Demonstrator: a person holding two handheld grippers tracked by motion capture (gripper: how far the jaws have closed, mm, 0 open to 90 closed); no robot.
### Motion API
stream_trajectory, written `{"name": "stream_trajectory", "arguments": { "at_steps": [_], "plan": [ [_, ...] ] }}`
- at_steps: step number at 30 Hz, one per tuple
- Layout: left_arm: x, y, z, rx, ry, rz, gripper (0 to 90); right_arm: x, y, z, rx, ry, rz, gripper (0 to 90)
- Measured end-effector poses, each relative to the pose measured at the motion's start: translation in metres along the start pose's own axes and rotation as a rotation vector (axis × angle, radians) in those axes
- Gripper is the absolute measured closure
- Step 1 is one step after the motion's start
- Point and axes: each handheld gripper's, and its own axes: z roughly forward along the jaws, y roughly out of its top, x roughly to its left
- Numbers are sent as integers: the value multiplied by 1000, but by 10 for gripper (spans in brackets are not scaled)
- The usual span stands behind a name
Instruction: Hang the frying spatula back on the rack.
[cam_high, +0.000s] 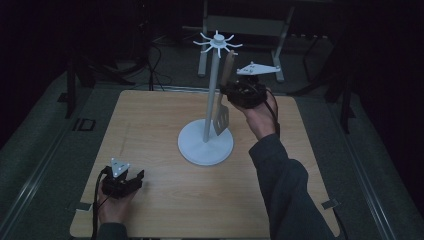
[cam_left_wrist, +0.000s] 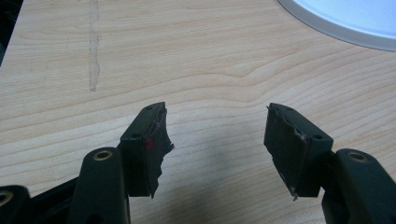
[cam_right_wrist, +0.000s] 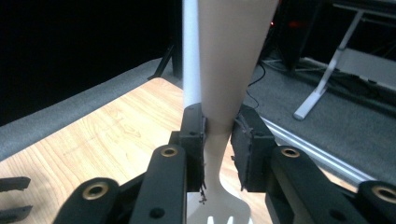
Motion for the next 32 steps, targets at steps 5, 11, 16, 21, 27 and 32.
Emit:
{"name": "stream_trajectory", "arguments": {
  "at_steps": [5,11,16,21,27,32],
  "plan": [
    [0,0,0,1,0,1,397,-4,-4,-2,8,-14,13,555],
    [0,0,0,4,2,2,397,-7,-10,-3,12,-24,-2,412],
    [-1,0,0,3,2,2,397,-8,-14,-5,29,-28,-8,347],
    [0,0,0,1,5,1,397,-6,-19,-8,37,-28,-21,327],
    [0,0,0,-1,9,2,395,-6,-29,-12,42,-33,-24,324],
    [-1,0,1,2,8,4,392,-10,-38,-17,39,-26,2,324]
  ]
}}
